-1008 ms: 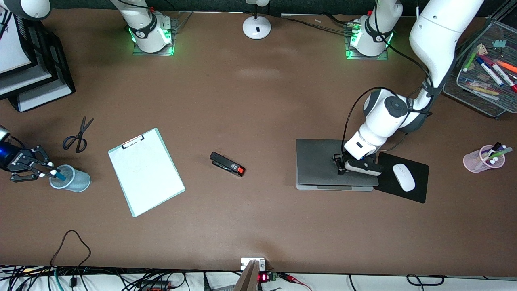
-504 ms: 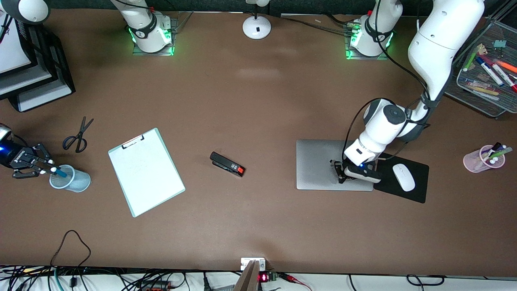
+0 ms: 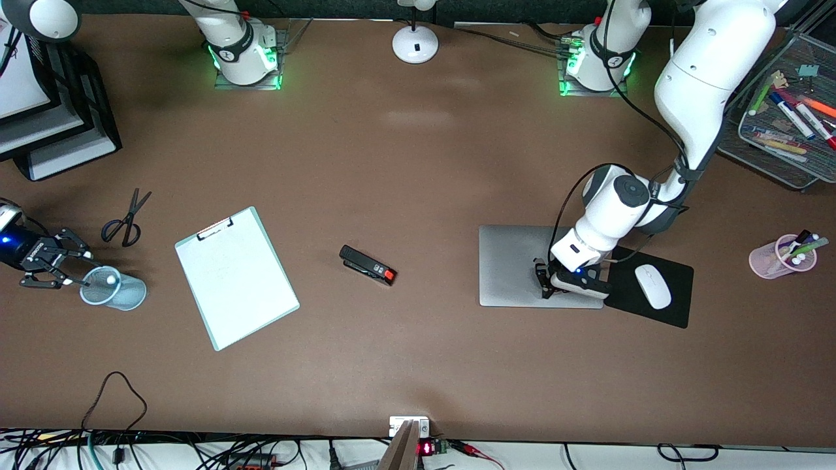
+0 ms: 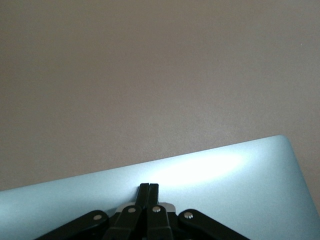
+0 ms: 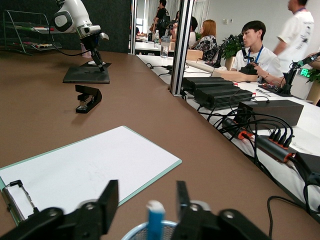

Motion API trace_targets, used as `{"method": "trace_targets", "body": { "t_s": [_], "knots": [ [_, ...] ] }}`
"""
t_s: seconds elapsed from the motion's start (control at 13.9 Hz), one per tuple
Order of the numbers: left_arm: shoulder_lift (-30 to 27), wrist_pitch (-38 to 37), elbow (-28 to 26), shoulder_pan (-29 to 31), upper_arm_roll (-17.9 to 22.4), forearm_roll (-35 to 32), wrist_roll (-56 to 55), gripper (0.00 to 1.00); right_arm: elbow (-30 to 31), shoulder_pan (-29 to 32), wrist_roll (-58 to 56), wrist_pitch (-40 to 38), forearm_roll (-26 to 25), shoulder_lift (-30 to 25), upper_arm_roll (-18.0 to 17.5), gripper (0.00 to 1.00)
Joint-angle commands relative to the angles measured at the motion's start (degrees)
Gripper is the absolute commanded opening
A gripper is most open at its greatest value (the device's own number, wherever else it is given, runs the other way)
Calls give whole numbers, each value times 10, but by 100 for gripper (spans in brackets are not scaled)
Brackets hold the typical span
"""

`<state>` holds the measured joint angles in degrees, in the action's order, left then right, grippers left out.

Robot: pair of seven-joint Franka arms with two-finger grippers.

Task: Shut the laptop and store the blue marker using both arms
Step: 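Lower the marker into the cup while the left gripper presses the lid shut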

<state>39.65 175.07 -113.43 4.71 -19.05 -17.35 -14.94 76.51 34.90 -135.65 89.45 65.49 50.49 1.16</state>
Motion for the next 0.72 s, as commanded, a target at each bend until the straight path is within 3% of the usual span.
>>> {"method": "trace_targets", "body": {
  "t_s": [0.0, 0.22, 0.65],
  "knots": [
    [13, 11, 15, -8, 8, -14, 3, 0, -17, 5, 55, -12, -28, -7, -5, 100],
    [17, 13, 15, -9, 11, -15, 3, 0, -19, 0, 112, -11, -57, -29, -5, 100],
    [-5, 12, 14, 1, 12, -35, 3, 3, -19, -32, 311, -7, -176, -115, -9, 100]
  ]
}}
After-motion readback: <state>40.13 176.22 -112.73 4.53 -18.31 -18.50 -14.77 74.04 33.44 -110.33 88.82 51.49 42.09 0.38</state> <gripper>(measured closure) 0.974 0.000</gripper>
